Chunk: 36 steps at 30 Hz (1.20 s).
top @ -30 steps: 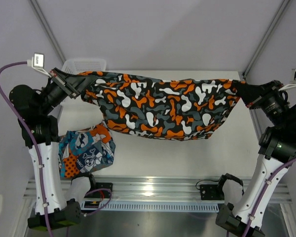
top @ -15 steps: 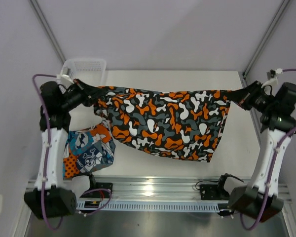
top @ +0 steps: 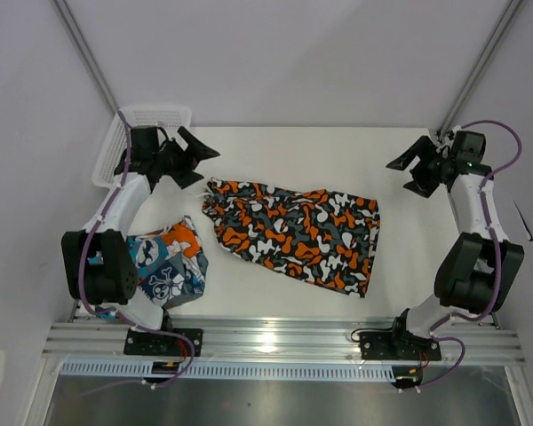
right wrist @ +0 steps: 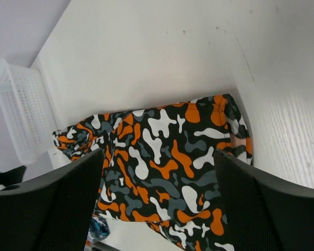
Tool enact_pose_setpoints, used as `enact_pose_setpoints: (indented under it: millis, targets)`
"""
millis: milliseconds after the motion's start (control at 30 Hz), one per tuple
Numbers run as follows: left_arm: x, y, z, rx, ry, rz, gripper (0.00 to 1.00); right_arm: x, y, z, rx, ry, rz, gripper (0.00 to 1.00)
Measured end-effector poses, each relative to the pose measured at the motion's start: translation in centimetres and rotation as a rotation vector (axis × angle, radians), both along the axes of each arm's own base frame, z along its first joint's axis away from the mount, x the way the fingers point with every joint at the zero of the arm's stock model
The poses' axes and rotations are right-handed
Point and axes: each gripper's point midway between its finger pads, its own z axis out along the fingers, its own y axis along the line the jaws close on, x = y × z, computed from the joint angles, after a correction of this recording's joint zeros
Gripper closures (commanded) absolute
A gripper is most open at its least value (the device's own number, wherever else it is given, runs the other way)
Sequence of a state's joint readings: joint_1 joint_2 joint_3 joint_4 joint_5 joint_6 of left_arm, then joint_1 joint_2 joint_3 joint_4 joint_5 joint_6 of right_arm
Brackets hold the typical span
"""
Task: Fold and stack the shorts
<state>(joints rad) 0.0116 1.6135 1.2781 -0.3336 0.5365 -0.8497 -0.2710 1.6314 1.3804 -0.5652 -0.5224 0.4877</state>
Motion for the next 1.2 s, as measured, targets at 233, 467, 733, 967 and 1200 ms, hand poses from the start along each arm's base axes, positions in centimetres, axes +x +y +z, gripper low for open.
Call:
enact_pose_setpoints:
  millis: [233, 467, 733, 967, 1200]
  targets:
    - [-4.0, 0.4, 4.3, 0.082, -0.152, 0.015, 0.01, -7.4, 2.8, -0.7, -0.071, -0.017, 0.014, 0.12]
    - [-10.6, 0.7, -0.3, 0.127, -0.101, 0.046, 0.01, -16.9, 7.7, -6.9, -0.101, 0.164, -0.013, 0.18]
    - [-13.2, 1.7, -2.6, 0.170, -0.063, 0.093, 0.01, -22.3, 9.3, -6.8, -0.083, 0.179, -0.123, 0.23]
    - [-14.8, 1.9, -5.4, 0.177, -0.009, 0.094, 0.01, -27.7, 11.6, -12.7, -0.108, 0.413, -0.094, 0.23]
    - [-15.1, 1.8, -6.1, 0.173, -0.004, 0.088, 0.01, -29.0, 12.4, -15.2, -0.116, 0.485, -0.162, 0.24]
